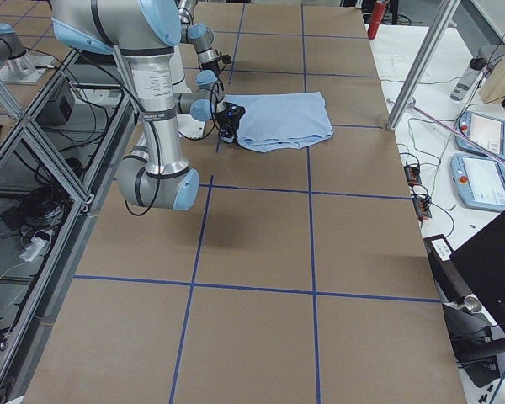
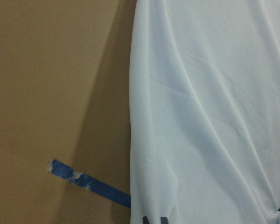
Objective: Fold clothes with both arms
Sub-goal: 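Lift the near edge with both grippers and fold it away from the robot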
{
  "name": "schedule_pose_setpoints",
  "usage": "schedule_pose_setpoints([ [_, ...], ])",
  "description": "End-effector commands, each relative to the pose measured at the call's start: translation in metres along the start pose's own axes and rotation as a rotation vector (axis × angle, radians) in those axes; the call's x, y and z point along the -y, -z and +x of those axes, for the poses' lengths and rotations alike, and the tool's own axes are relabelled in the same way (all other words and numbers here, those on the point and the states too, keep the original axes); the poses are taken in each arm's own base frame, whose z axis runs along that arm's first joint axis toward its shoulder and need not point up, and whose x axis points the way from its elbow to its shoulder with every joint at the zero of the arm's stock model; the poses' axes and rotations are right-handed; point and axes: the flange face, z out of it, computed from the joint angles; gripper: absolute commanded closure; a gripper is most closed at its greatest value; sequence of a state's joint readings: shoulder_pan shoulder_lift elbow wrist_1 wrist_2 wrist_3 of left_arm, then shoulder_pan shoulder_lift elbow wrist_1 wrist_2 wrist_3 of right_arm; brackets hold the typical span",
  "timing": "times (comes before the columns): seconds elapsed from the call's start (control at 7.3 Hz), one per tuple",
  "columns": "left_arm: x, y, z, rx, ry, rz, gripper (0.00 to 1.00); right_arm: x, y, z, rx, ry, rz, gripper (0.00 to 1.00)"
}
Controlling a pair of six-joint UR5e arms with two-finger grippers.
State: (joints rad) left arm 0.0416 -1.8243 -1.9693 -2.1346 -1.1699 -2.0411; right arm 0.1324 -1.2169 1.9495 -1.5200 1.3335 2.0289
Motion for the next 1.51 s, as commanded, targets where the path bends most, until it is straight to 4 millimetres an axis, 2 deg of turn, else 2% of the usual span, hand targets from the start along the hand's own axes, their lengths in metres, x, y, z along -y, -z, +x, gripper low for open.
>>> schedule_pose_setpoints([
  [0.0,0.006,0.037,0.023,-0.037,-0.018,-0.085,1.0,0.008,0.041,-0.011,0.063,-0.018,-0.033,1.0],
  [0.27,0.025,0.105,0.043,-0.088,-0.003,-0.142,1.0,0.025,0.093,-0.01,0.127,-0.041,-0.074,1.0],
  [0.41,0.032,0.143,0.062,-0.048,-0.013,-0.208,1.0,0.034,0.131,-0.006,0.119,-0.04,-0.102,1.0],
  [0.55,0.043,0.166,0.073,-0.014,-0.016,-0.221,1.0,0.04,0.161,-0.003,0.099,-0.036,-0.117,1.0],
  [0.68,0.051,0.164,0.077,-0.018,-0.045,-0.198,1.0,0.031,0.156,-0.01,0.083,-0.028,-0.117,1.0],
  [0.82,0.065,0.157,0.087,-0.036,-0.128,-0.156,1.0,0.03,0.131,-0.022,0.054,-0.024,-0.083,1.0],
  [0.96,0.094,0.141,0.089,-0.019,-0.18,-0.083,1.0,0.037,0.109,-0.046,0.042,-0.016,-0.047,1.0],
  [1.1,0.123,0.123,0.094,0.013,-0.234,-0.064,1.0,0.052,0.094,-0.072,0.033,0.006,-0.003,1.0],
  [1.23,0.156,0.098,0.102,0.048,-0.271,-0.032,1.0,0.074,0.073,-0.087,0.03,-0.014,0.035,1.0],
  [1.37,0.179,0.068,0.112,0.077,-0.3,0.019,1.0,0.095,0.041,-0.103,0.046,-0.035,0.046,1.0],
])
